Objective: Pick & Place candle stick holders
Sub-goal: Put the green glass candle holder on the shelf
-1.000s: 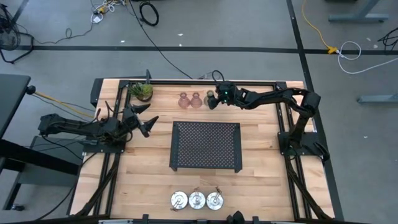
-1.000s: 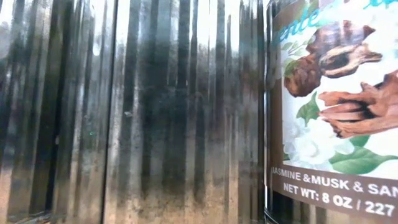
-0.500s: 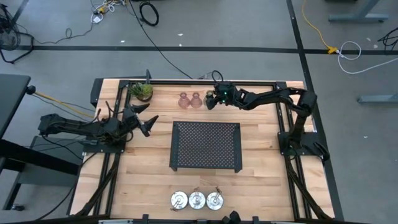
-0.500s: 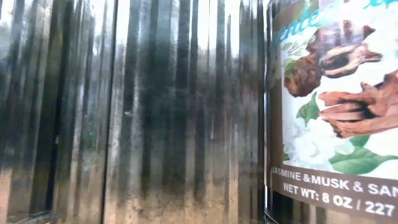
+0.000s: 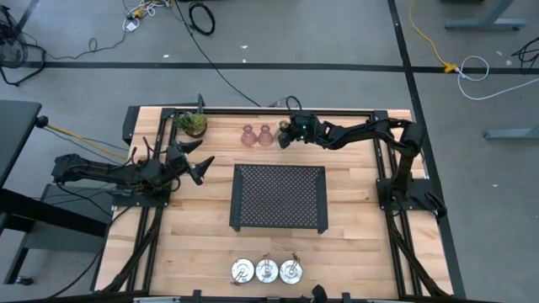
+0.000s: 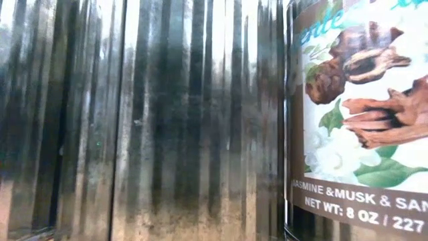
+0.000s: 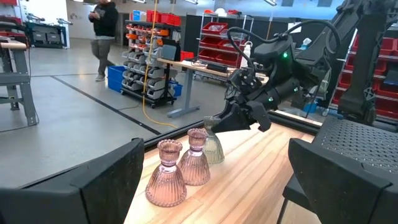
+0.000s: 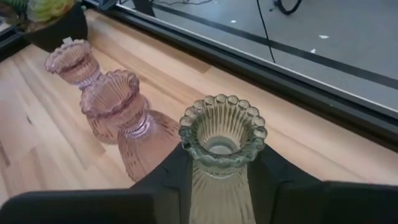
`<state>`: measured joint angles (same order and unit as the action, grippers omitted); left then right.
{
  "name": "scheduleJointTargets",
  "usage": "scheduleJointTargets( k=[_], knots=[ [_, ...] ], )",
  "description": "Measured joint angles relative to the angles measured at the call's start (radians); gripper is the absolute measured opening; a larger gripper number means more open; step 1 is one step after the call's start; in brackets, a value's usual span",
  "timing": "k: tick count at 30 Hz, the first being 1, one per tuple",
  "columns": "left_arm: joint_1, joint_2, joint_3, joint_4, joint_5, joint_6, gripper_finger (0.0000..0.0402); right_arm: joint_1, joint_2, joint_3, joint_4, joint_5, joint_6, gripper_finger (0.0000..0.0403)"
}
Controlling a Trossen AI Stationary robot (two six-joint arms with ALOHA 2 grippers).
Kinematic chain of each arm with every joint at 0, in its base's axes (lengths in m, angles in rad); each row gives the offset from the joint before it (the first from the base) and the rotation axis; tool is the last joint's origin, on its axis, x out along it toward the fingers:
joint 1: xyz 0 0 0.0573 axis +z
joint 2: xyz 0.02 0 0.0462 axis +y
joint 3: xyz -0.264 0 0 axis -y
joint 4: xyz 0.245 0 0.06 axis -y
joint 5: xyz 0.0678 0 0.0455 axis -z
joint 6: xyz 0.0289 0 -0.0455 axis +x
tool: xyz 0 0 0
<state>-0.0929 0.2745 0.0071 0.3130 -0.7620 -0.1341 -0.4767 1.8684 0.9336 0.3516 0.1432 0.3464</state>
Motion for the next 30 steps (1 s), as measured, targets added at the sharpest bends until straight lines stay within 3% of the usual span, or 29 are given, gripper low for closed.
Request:
scheduleJointTargets(
  k=[8, 12, 24, 30],
  knots=[
    [0.0, 0.0, 0.0, 0.0, -0.004, 0.015, 0.0399, 0.0, -0.027, -0.001, -0.055, 0.003, -0.034, 0.0099],
    [0.0, 0.0, 0.0, 0.0, -0.003, 0.015, 0.0399, -0.006, -0.083, 0.034, -0.211, -0.002, -0.075, 0.0099],
    [0.0, 0.0, 0.0, 0.0, -0.004, 0.016, 0.0399, 0.036, -0.36, 0.168, -0.515, 0.028, -0.235, 0.0099],
    [0.0, 0.0, 0.0, 0.0, -0.025, 0.016, 0.0399, 0.153, -0.546, 0.22, -0.718, 0.047, -0.274, 0.0099]
  ],
)
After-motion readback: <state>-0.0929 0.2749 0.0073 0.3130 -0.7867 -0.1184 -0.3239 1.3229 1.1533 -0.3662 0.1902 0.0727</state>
